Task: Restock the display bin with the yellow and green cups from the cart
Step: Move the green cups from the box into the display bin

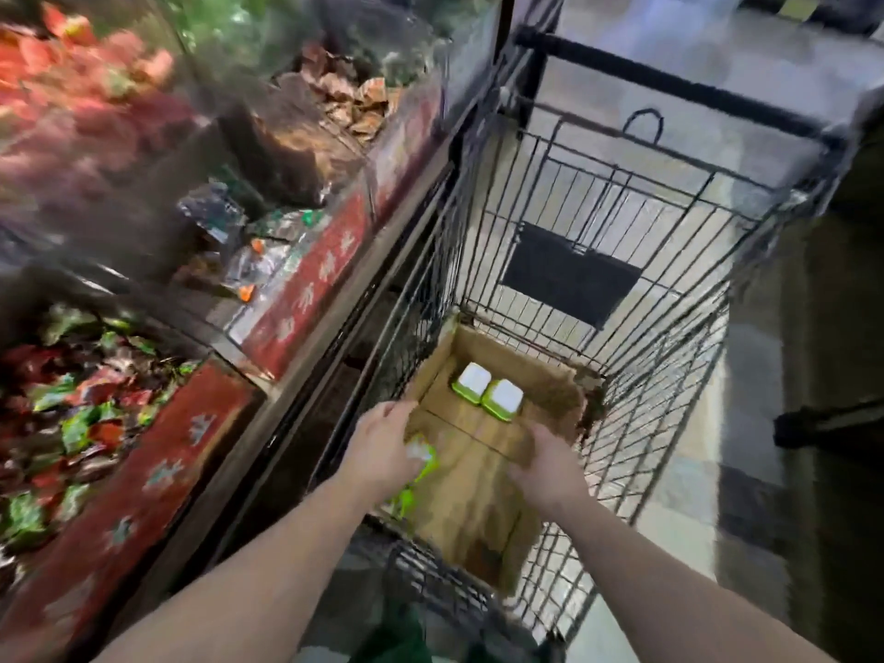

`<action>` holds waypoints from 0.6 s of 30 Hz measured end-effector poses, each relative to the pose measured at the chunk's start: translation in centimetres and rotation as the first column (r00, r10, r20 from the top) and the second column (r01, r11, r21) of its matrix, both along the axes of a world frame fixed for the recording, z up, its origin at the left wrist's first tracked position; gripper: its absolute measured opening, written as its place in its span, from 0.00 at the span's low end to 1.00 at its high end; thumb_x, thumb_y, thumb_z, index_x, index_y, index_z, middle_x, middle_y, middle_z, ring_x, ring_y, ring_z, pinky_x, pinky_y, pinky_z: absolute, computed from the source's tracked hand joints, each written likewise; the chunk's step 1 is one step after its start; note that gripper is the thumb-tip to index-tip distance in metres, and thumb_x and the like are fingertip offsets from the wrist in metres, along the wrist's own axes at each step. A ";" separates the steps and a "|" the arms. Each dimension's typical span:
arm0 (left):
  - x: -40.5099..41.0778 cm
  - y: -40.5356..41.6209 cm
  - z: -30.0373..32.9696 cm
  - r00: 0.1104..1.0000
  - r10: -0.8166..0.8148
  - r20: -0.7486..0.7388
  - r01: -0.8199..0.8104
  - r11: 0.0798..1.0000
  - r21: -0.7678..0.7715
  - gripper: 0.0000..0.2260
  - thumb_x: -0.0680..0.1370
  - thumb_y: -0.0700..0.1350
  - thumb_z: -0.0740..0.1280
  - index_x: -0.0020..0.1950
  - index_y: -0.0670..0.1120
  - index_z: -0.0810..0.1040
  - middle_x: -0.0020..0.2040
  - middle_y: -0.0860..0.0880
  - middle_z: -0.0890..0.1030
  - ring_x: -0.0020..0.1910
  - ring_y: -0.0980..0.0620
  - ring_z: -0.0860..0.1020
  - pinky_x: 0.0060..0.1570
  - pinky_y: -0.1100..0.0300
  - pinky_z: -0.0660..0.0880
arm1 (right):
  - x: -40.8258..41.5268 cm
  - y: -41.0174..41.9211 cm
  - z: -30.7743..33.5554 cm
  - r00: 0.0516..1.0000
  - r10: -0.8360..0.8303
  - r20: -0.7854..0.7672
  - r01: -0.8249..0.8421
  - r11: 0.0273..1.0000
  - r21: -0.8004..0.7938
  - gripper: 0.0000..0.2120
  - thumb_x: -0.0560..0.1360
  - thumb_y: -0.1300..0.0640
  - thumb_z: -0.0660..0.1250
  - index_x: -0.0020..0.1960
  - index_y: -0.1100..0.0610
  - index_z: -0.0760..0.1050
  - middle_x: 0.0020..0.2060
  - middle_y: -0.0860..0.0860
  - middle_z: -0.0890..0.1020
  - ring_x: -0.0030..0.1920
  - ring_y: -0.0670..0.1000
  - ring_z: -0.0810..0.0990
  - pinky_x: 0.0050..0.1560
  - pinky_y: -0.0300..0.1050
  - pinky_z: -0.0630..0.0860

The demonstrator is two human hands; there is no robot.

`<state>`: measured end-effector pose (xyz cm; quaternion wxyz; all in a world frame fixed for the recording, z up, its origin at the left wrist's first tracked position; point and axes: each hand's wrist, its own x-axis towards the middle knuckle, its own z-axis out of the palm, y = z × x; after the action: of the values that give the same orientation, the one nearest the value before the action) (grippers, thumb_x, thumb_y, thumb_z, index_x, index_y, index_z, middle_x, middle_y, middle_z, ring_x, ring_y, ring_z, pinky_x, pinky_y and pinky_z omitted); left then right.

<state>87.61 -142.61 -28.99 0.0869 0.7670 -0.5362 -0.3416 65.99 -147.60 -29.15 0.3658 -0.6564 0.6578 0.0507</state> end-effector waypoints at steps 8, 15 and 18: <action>-0.1 1.2 -8.0 0.981 0.182 -0.060 -0.172 0.976 0.135 0.37 0.68 0.44 0.73 0.75 0.49 0.61 0.69 0.48 0.68 0.69 0.49 0.66 0.67 0.65 0.60 | 5.1 -1.7 -12.9 0.980 0.188 0.065 -0.199 0.926 0.321 0.34 0.74 0.50 0.68 0.75 0.51 0.58 0.65 0.59 0.73 0.63 0.59 0.75 0.62 0.47 0.73; -0.6 3.1 -13.5 0.958 0.288 -0.005 -0.279 0.930 0.240 0.40 0.69 0.48 0.74 0.76 0.46 0.58 0.71 0.45 0.69 0.71 0.47 0.65 0.68 0.61 0.60 | 9.3 -2.1 -21.7 0.986 0.158 0.057 -0.168 0.906 0.388 0.20 0.75 0.46 0.64 0.63 0.55 0.71 0.58 0.60 0.79 0.60 0.61 0.77 0.61 0.53 0.73; -0.6 2.9 -14.5 0.962 0.272 0.024 -0.269 0.927 0.263 0.42 0.69 0.50 0.74 0.77 0.45 0.55 0.72 0.44 0.67 0.72 0.46 0.63 0.68 0.59 0.59 | 9.9 -2.7 -23.7 0.994 0.105 0.031 -0.109 0.904 0.413 0.20 0.77 0.49 0.61 0.65 0.57 0.71 0.61 0.60 0.77 0.62 0.61 0.75 0.63 0.51 0.72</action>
<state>87.03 -139.69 -43.51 0.0339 0.8360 -0.3746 -0.3996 75.86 -150.29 -52.89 0.4958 -0.5994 0.5936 0.2062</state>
